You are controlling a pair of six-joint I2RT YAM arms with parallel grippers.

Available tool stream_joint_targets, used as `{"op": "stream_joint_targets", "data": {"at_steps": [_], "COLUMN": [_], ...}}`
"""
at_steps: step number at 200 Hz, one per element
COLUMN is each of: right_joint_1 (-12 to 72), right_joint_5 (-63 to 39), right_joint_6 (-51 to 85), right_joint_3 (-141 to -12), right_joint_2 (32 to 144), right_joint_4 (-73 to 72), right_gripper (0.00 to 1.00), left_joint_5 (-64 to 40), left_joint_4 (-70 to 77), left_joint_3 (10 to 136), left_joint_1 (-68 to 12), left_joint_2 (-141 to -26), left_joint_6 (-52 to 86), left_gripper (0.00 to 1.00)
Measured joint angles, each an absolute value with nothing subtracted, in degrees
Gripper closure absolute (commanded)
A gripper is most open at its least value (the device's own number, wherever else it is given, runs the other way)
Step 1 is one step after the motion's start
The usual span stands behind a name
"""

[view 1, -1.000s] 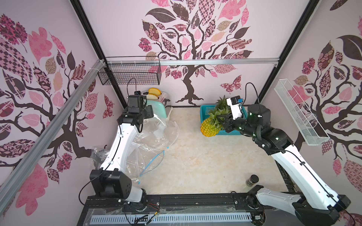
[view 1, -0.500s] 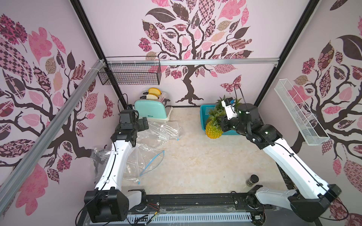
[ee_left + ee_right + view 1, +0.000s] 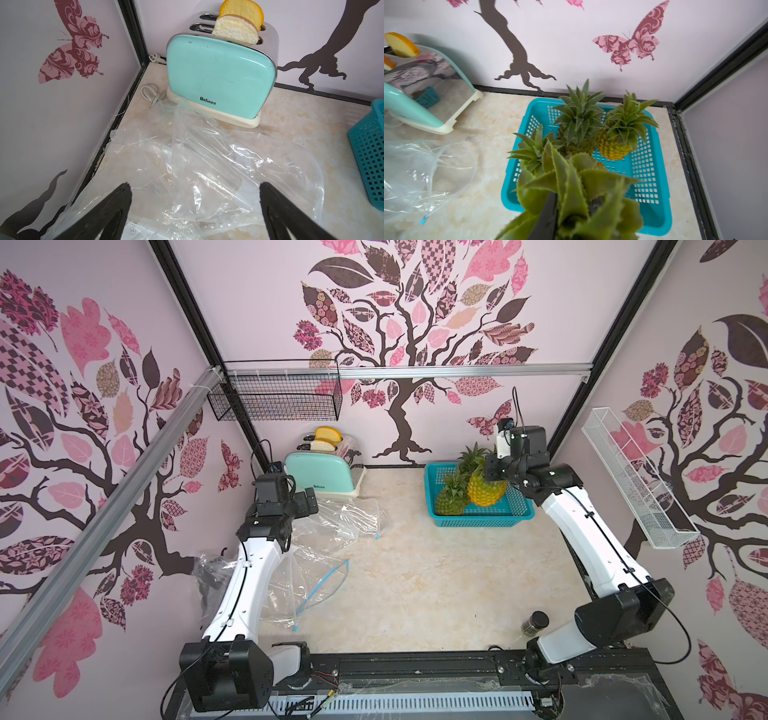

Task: Open the zip-top bag and take out the pineapple
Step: Place the pineapple in the basket.

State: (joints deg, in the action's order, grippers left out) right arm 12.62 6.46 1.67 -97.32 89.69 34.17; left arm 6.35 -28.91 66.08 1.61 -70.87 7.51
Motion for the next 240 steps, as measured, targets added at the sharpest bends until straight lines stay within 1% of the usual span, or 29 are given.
{"op": "stream_joint_targets", "data": {"at_steps": [58, 81, 138, 167, 178, 186, 196, 208, 215, 224, 240], "right_joint_1": [9.23, 9.17, 9.17, 8.80, 8.47, 8.36, 8.08, 7.84, 7.73, 7.68, 7.62], "right_joint_5": [6.39, 6.13, 4.75, 3.95, 3.60, 3.27, 2.87, 2.46, 2.11, 1.87, 1.54], "right_joint_6": [3.31, 4.14, 5.67, 6.63, 7.07, 7.60, 8.05, 9.02, 9.47, 9.63, 10.50], "right_joint_3": [-95.20, -92.55, -90.76, -86.89, -85.84, -84.93, -84.66, -83.79, -83.20, -82.37, -80.07], "right_joint_2": [95.92, 96.77, 99.81, 100.88, 101.86, 102.65, 102.94, 102.91, 102.91, 102.80, 101.73], "right_joint_4": [30.52, 29.32, 26.70, 23.33, 21.69, 20.32, 18.39, 17.21, 16.43, 15.46, 13.26], "right_gripper": [1.00, 1.00, 1.00, 0.99, 0.91, 0.81, 0.71, 0.55, 0.48, 0.42, 0.36], "left_joint_5": [5.91, 5.89, 5.74, 5.69, 5.58, 5.45, 5.21, 4.80, 4.56, 4.16, 3.01], "left_joint_4": [-28.64, -28.60, -28.53, -28.42, -28.38, -28.38, -28.38, -28.38, -28.36, -28.36, -28.32], "left_joint_3": [65.76, 65.76, 65.76, 65.76, 65.76, 65.76, 65.76, 65.76, 65.76, 65.76, 65.76], "left_joint_1": [1.63, 1.63, 1.61, 1.63, 1.63, 1.63, 1.63, 1.63, 1.63, 1.63, 1.63], "left_joint_2": [-70.87, -70.87, -70.87, -70.87, -70.87, -70.87, -70.87, -70.87, -70.87, -70.94, -71.26], "left_joint_6": [7.53, 7.51, 7.51, 7.51, 7.51, 7.53, 7.53, 7.51, 7.51, 7.53, 7.53], "left_gripper": [0.02, 0.02, 0.02, 0.02, 0.02, 0.02, 0.02, 0.02, 0.02, 0.02, 0.02]}}
